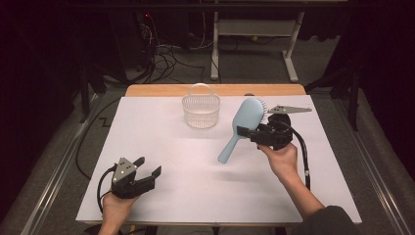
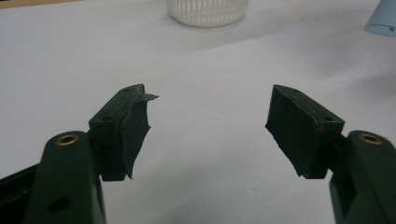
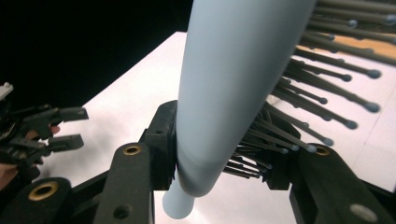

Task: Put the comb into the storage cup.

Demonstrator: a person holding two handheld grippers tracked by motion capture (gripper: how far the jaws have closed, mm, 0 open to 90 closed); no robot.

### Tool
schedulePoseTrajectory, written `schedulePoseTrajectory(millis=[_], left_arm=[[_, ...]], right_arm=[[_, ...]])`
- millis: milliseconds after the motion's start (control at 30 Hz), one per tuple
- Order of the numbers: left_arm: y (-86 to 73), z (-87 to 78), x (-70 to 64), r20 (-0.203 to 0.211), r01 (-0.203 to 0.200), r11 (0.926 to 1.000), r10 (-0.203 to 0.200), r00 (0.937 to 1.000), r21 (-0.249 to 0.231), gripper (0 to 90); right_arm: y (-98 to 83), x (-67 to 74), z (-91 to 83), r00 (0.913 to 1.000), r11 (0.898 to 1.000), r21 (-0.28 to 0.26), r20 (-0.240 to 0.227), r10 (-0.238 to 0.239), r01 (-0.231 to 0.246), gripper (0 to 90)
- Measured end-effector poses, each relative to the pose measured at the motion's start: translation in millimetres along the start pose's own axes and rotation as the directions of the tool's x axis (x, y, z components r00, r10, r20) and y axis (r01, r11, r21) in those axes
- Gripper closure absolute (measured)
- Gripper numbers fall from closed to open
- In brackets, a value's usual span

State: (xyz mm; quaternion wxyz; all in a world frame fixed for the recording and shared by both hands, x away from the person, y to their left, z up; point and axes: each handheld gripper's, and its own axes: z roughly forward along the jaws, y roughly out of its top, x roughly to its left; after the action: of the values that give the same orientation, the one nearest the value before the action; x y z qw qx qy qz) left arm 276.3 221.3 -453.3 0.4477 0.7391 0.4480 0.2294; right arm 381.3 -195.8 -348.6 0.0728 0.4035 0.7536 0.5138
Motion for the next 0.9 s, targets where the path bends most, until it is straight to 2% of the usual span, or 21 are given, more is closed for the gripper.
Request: schedulePoseTrajectory(millis=[133, 367, 900], left_arm=[[-0.3, -0.9, 1.3, 0.002, 0.007, 1.0, -0.007, 1.0, -0.003, 30.1], [-0.6, -1.7, 1.8, -0.001, 0.008, 0.9999, -0.008, 1.0, -0.007, 30.1], [-1.0, -2.5, 3.4, 0.005, 0.019, 0.9998, -0.019, 0.9998, -0.007, 30.4]], right_arm=[[8.2, -6.4, 4.8, 0.9998, 1.0, -0.026, 0.017, 0.012, -0.011, 56.0], [19.1, -13.8, 13.7, 0.9984, 0.999, -0.03, 0.052, 0.023, -0.022, 56.1], [52.4, -15.3, 28.1, 0.9941, 1.0, -0.02, 0.106, 0.02, -0.018, 56.1]])
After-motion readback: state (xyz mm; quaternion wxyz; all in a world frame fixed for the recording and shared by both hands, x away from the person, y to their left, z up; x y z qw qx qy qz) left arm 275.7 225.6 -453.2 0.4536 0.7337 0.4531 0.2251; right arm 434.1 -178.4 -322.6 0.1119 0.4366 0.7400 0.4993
